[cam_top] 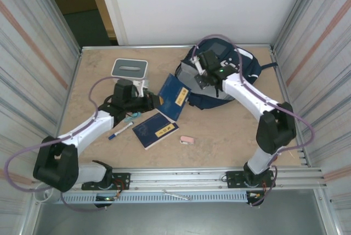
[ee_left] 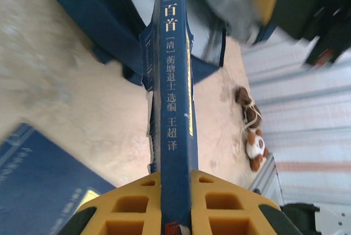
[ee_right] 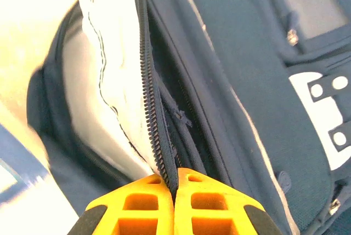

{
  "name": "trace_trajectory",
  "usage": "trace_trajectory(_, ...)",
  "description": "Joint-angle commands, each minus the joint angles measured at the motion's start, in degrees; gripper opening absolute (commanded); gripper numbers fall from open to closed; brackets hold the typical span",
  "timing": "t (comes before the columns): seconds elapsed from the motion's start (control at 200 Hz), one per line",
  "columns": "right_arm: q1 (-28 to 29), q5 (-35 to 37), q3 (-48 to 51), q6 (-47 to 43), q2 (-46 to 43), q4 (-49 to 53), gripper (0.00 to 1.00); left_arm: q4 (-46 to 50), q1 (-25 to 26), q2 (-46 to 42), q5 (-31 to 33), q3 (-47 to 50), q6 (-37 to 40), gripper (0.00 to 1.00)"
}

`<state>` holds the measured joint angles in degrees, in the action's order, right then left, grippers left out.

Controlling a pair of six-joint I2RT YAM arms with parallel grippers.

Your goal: Pack the student bag

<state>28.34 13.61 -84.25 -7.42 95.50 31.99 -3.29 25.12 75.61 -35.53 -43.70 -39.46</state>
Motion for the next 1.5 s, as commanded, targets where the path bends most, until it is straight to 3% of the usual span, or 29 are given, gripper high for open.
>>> trace_trajectory(0.0,-2.5,-7.5,-4.0,4.4,-5.0,0.5,0.0,-7.8,3.2,4.7,-3.0,-5.0,-4.7,0.0)
trace_trajectory(0.175,-5.4,-13.6,-6.2,5.8,-6.7,-0.9,0.0,-13.7,7.3,16.7,-4.6,-15.2,-10.6,0.0)
trace_trajectory(0.496,-8.4,-19.7,-7.5,8.4,-7.3,-3.6,0.0,-16.8,7.5,39.5,-2.9,-35.7,-21.1,0.0)
trace_trajectory(0.741,-9.4,-26.2,-7.9,9.8,-6.5,-6.2,0.0,-17.1,7.8,51.9,-2.5,-50.1,-25.6,0.0)
trace_trajectory(0.972,-9.6,-28.6,-7.9,9.8,-5.2,-6.3,0.0,-24.2,7.8,56.9,-1.7,-55.0,-30.8,0.0)
trace_trajectory(1.142,-9.6,-31.0,-7.9,9.5,-4.6,-5.8,0.0,-22.7,7.8,61.1,0.0,-59.6,-30.8,0.0)
trace_trajectory(1.247,-9.7,-30.0,-7.8,8.6,-4.4,-4.5,0.0,-30.7,7.5,62.8,-1.7,-59.4,-35.5,0.0)
trace_trajectory(1.323,-10.0,-28.9,-7.6,8.1,-4.2,-3.7,0.0,-33.7,7.2,61.0,-2.7,-56.8,-36.8,0.0)
trace_trajectory(1.498,-10.7,-28.7,-7.4,7.9,-3.6,-3.1,0.0,-31.6,7.0,50.4,-3.3,-47.0,-31.6,0.0)
